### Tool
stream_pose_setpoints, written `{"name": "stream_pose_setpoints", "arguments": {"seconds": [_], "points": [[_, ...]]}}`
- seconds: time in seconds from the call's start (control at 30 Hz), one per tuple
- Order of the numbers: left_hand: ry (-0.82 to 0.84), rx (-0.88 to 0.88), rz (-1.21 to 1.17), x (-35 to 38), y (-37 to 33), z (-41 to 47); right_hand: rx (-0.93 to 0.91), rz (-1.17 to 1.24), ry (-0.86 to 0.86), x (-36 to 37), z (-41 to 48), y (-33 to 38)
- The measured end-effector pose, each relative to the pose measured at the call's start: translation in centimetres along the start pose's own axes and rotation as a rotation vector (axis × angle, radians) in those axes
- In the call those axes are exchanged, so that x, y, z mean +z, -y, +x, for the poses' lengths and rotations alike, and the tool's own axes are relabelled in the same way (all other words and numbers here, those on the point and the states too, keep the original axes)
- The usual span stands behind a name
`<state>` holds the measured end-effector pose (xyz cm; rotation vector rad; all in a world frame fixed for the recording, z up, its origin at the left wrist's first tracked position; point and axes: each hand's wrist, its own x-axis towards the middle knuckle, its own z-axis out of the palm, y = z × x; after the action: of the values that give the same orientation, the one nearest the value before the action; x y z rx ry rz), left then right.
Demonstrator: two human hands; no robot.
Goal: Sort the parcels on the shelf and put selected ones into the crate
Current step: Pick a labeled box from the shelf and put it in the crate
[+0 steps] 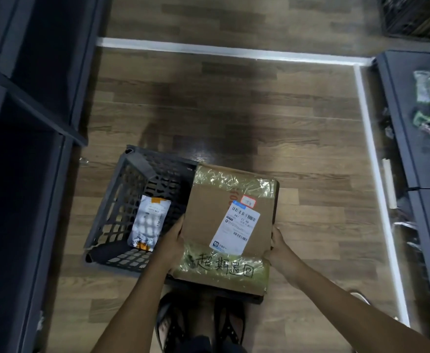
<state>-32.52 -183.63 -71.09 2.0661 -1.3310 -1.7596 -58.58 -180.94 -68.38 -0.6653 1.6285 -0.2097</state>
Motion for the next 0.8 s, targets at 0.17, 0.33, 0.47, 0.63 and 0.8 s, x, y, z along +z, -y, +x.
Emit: {"name": "stream_pose_setpoints", "arguments": {"seconds": [0.17, 0.33, 0.47, 0.63, 0.8], "points": [[0.051, -0.06, 0.012, 0.9, 0.9, 0.8, 0.073, 0.015, 0.001, 0.5, 0.5, -0.3], [0.15, -0.224, 0.285, 1.4, 0.7, -0.4, 0.086, -0.048, 0.069, 2.0, 0.4, 0.5], [0.147, -0.202, 0.787, 0.2, 2.8, -2.9, 0.072, -0.037, 0.13, 2.7, -1.2, 1.6], [0.309, -0.206, 1.145, -1.4, 6.2, -5.1, 0.118, -0.093, 0.145, 2.2, -1.8, 0.5], [0.308, -0.146, 1.015, -1.8, 6.1, -5.2, 0.12, -0.115, 0.132, 3.7, -2.5, 0.8]]}}
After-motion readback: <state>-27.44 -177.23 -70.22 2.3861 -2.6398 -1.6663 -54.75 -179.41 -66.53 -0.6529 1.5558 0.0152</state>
